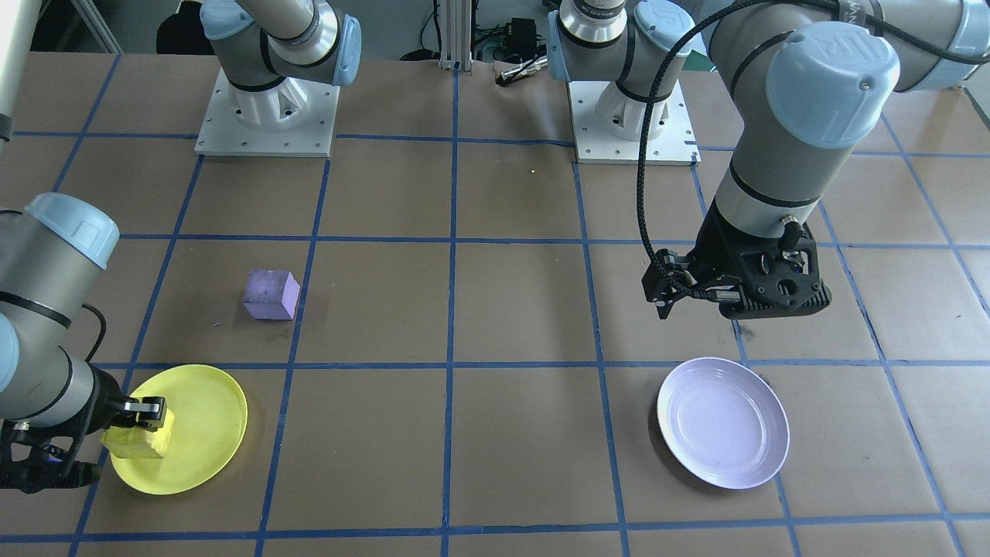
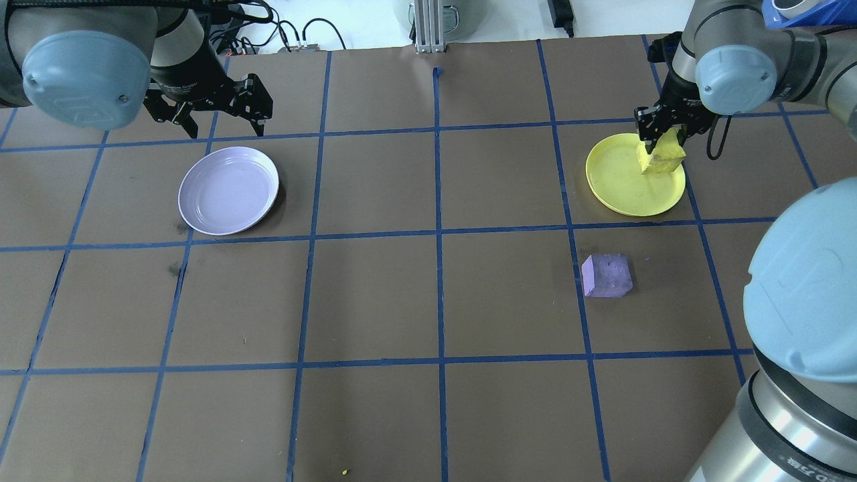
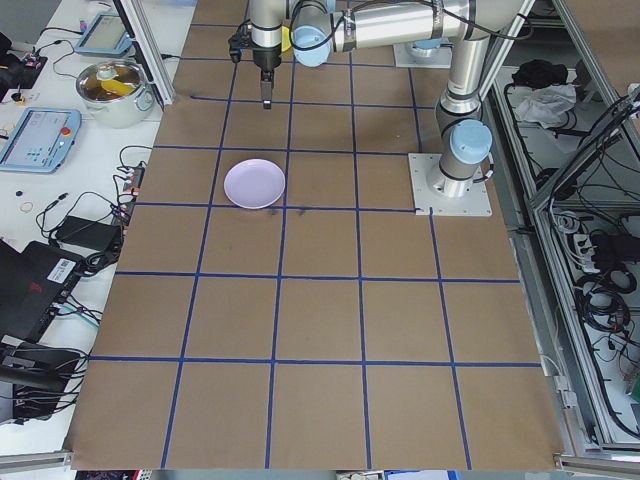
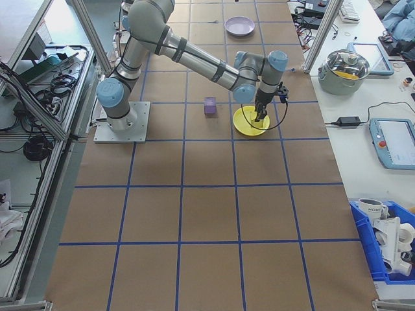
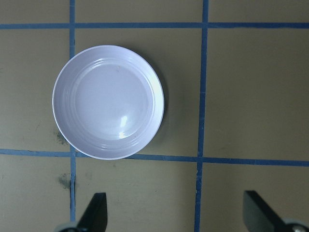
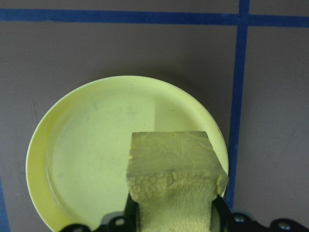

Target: Sort blocks by color into plates

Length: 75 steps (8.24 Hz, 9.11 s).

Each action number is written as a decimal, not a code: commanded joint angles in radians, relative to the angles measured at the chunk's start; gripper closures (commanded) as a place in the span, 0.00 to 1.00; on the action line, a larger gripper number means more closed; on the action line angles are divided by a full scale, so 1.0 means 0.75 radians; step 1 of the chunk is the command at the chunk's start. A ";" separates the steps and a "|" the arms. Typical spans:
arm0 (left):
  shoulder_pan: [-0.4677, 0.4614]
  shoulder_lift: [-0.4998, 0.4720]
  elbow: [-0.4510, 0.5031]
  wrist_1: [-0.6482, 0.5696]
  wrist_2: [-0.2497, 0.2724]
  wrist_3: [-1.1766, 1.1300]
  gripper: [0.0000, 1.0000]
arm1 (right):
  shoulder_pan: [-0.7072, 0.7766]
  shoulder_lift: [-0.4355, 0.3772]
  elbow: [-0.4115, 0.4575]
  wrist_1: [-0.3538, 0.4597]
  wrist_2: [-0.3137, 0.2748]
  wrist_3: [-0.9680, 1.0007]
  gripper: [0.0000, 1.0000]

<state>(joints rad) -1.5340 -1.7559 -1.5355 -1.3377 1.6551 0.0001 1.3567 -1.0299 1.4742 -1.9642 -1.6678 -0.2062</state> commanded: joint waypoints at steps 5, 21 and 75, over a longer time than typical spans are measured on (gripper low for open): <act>0.000 -0.001 0.000 -0.002 0.000 0.002 0.00 | 0.009 0.015 -0.006 0.013 0.047 0.064 0.00; 0.002 -0.007 0.002 0.025 0.000 0.004 0.00 | 0.103 -0.380 0.743 -0.095 0.172 0.189 0.64; -0.391 -0.340 -0.284 0.254 -0.290 -0.072 1.00 | 0.418 -0.601 0.069 0.494 0.105 0.111 0.00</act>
<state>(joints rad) -1.8269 -2.0116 -1.7526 -1.1483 1.4421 -0.0554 1.6679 -1.4645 1.4912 -1.6003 -1.5933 -0.1230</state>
